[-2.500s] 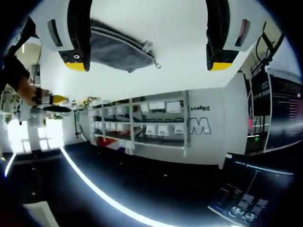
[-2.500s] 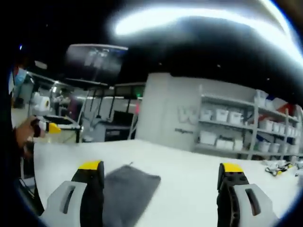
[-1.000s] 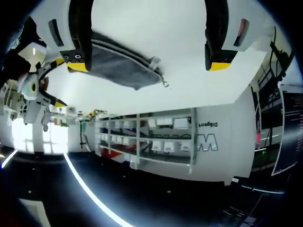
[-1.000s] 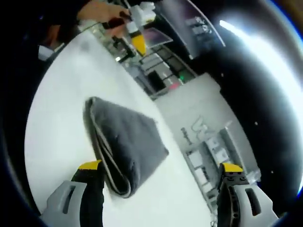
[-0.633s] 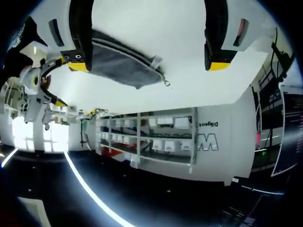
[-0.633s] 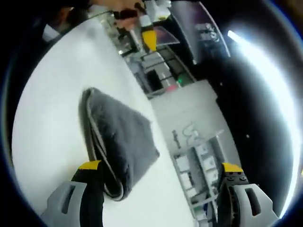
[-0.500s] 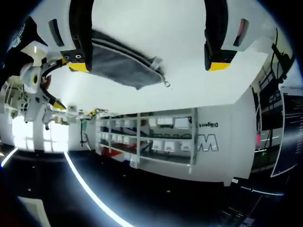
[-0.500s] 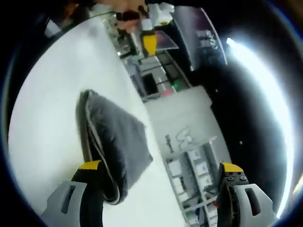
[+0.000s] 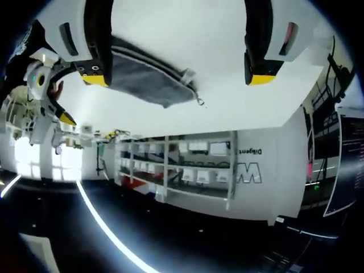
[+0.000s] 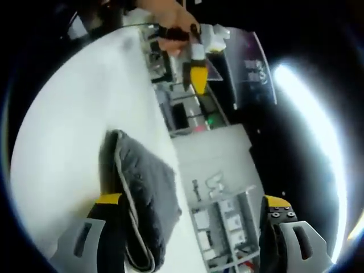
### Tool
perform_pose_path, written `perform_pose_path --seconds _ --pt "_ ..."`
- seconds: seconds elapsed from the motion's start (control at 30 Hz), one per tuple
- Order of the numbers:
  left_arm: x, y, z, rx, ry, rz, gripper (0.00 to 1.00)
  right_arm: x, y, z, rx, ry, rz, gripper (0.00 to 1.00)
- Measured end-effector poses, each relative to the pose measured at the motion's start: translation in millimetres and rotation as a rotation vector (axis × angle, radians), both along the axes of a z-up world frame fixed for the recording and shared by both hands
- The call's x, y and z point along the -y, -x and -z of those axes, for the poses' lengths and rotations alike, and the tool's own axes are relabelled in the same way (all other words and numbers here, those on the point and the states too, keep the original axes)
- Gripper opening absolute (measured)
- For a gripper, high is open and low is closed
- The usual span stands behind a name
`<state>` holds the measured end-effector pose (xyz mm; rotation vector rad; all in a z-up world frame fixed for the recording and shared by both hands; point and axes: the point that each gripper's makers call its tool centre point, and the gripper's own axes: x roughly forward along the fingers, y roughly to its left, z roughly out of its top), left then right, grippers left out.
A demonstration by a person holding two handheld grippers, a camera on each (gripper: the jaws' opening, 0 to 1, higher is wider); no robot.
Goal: Open the folded towel by lifting each exposed corner and separating the folded layers until the towel lies flat within the target outline without major curled edges
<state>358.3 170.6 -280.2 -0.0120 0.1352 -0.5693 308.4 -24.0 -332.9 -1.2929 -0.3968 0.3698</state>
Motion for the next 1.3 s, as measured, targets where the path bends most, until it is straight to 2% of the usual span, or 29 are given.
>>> perform_pose_path --seconds 0.07,0.2,0.27,0.37,0.4,0.47,0.57,0.7,0.83,0.93,1.0,1.07,1.1,1.13,1.23,1.3 --pt "-0.6 -0.6 -3.2 0.003 0.011 0.003 0.94 -6.0 -0.4 0.8 0.006 0.022 -0.006 0.88" --pt "-0.7 -4.1 -6.5 -0.002 0.013 0.003 0.93 -32.3 8.5 16.7 -0.055 0.087 -0.114 0.52" --pt "-2.1 -6.5 -5.9 -0.015 0.01 -0.009 0.93 -37.5 8.6 24.4 -0.082 0.109 -0.118 0.42" --pt "-6.6 -9.3 -11.3 -0.01 0.01 -0.007 0.91 -43.6 8.6 27.7 -0.078 0.149 -0.123 0.29" --pt "-7.6 -10.3 -14.1 -0.004 0.013 -0.004 0.91 -45.8 9.6 28.6 -0.088 0.157 -0.131 0.21" --pt "-7.0 -12.2 -17.1 0.001 0.011 0.002 0.91 -51.9 12.3 32.4 -0.111 0.173 -0.155 0.11" --pt "-4.8 -22.0 -16.5 -0.008 -0.006 0.02 0.9 -59.0 13.2 38.0 -0.117 0.204 -0.164 0.09" --pt "5.0 -43.7 -7.6 -0.076 0.003 0.057 0.85 -68.0 13.6 39.6 -0.119 0.218 -0.175 0.08" --pt "13.9 -63.3 -8.7 -0.1 0.005 0.088 0.84 -74.6 7.8 37.1 -0.108 0.223 -0.157 0.08" --pt "22.3 -77.7 -6.8 -0.129 0.007 0.126 0.84 -74.4 3.7 38.3 -0.15 0.188 -0.139 0.06" --pt "31.9 -87.6 1.6 -0.169 0.013 0.186 0.84 -76.5 2.5 38.3 -0.182 0.168 -0.138 0.01" --pt "42.6 -91.4 10.0 -0.218 0.043 0.265 0.83 -77.5 1.5 37.0 -0.207 0.145 -0.138 0.0" --pt "47.7 -98.0 18.2 -0.284 0.086 0.298 0.82 -77.1 0.8 37.1 -0.213 0.141 -0.137 0.0" --pt "51.6 -106.0 20.8 -0.3 0.118 0.315 0.79 -76.4 -0.5 37.0 -0.22 0.134 -0.133 0.0" --pt "57.8 -129.8 34.2 -0.391 0.199 0.33 0.62 -74.8 -3.3 32.9 -0.244 0.087 -0.126 0.0" --pt "57.5 -154.0 47.5 -0.437 0.218 0.29 0.59 -74.2 -5.8 27.4 -0.241 0.057 -0.118 0.0"
